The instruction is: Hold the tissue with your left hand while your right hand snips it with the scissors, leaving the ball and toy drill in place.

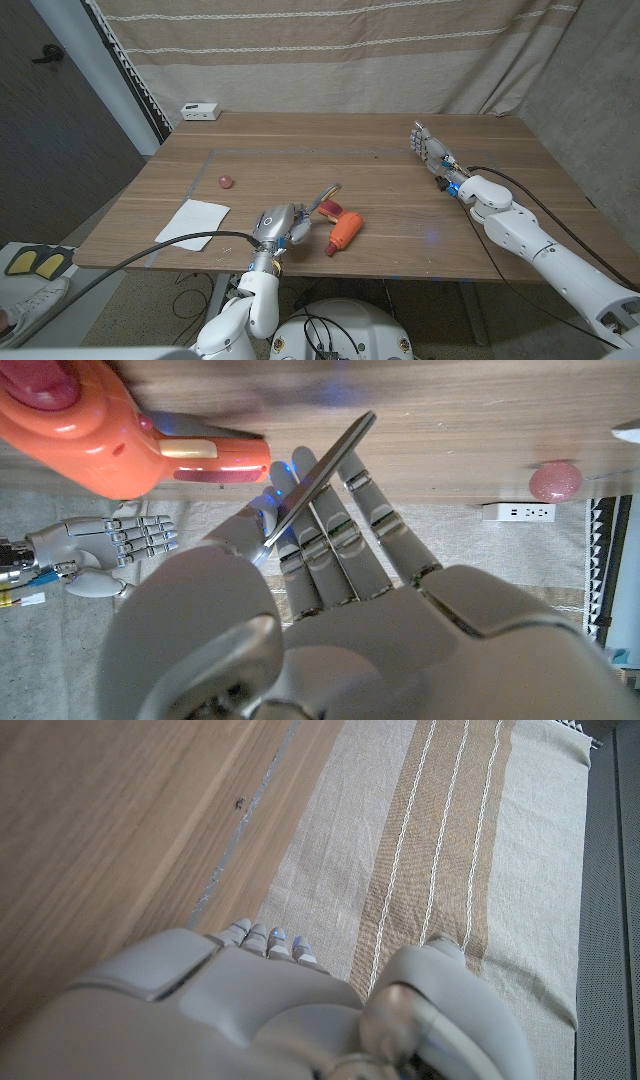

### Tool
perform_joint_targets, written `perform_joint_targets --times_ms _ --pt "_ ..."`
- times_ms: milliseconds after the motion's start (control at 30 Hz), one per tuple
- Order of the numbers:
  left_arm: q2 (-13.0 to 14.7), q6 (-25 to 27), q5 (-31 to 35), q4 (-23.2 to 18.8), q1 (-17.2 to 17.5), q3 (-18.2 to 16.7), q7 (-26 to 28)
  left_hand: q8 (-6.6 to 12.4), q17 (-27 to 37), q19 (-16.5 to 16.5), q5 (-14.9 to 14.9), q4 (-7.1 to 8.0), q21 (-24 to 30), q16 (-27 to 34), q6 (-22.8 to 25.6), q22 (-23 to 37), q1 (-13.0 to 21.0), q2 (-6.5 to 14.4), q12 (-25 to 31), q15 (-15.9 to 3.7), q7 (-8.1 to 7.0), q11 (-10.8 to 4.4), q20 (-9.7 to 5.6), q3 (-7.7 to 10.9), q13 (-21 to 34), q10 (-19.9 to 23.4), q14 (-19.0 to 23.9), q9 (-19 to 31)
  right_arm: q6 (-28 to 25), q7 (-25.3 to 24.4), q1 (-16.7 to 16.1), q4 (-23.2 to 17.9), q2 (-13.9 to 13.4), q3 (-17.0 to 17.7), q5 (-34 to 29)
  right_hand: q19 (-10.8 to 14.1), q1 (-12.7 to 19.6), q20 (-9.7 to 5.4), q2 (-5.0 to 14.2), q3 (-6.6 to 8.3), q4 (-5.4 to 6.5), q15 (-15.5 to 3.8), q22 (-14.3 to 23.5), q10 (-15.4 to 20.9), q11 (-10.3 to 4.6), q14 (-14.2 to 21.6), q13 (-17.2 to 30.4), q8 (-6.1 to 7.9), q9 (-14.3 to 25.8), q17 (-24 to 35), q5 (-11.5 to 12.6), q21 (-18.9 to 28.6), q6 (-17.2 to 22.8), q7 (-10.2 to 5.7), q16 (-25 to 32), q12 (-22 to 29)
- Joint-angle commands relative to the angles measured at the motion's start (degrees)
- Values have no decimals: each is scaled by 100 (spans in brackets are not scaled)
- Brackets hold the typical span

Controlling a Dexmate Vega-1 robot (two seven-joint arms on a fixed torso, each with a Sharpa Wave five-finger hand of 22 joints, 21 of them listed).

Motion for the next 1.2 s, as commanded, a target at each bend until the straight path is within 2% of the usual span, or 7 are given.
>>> perform_joint_targets --times_ms 33,367,667,933,1100,1200 --pt "1 -441 -446 -41 191 -329 287 -25 2 66 59 -46 56 -18 14 14 -22 -42 -6 -115 3 -193 -471 6 -12 264 39 -14 83 23 13 41 31 13 9 -500 36 17 18 25 22 -28 17 -541 23 -1028 5 22 25 14 -32 28 -209 69 27 43" --pt "-111 -1164 -1032 35 408 -684 678 -23 -5 175 71 -90 155 -4 84 15 -15 -29 22 -117 3 -200 -474 39 -5 352 147 -35 129 65 24 105 35 35 32 -499 42 15 29 35 21 -29 16 -536 31 -1026 5 24 25 14 -40 28 -208 69 28 47" --pt "-241 -1562 -1544 94 528 -995 781 -3 -10 197 73 -117 192 -4 143 12 -12 -31 28 -118 44 -203 -484 55 1 374 189 -28 147 6 -54 104 43 65 60 -497 47 14 36 42 21 -31 16 -525 24 -1019 5 25 25 14 -47 29 -208 75 31 53" --pt "-320 -1683 -1708 155 568 -1086 830 -24 -20 207 73 -140 218 -18 144 9 -20 -56 6 -116 22 -201 -487 64 -25 372 194 -52 226 30 -17 145 67 42 6 -498 52 13 38 48 19 -27 16 -522 32 -1011 5 27 24 14 -54 28 -204 76 33 55" --pt "-325 -1976 -1894 224 604 -1175 849 -47 -26 208 72 -154 236 -25 119 6 -24 -59 3 -118 15 -201 -490 74 -36 391 206 -65 304 43 -21 160 87 31 -24 -498 55 12 39 52 18 -18 16 -523 23 -1010 5 28 24 14 -57 28 -201 77 33 56" --pt "-358 -2128 -1965 320 597 -1191 878 -44 -28 203 72 -161 247 -29 140 3 -29 -61 7 -118 -37 -204 -490 81 -28 399 215 -66 342 -1 -54 130 100 51 -21 -495 58 13 39 54 17 -24 16 -511 25 -999 5 31 24 13 -59 30 -194 73 37 61"
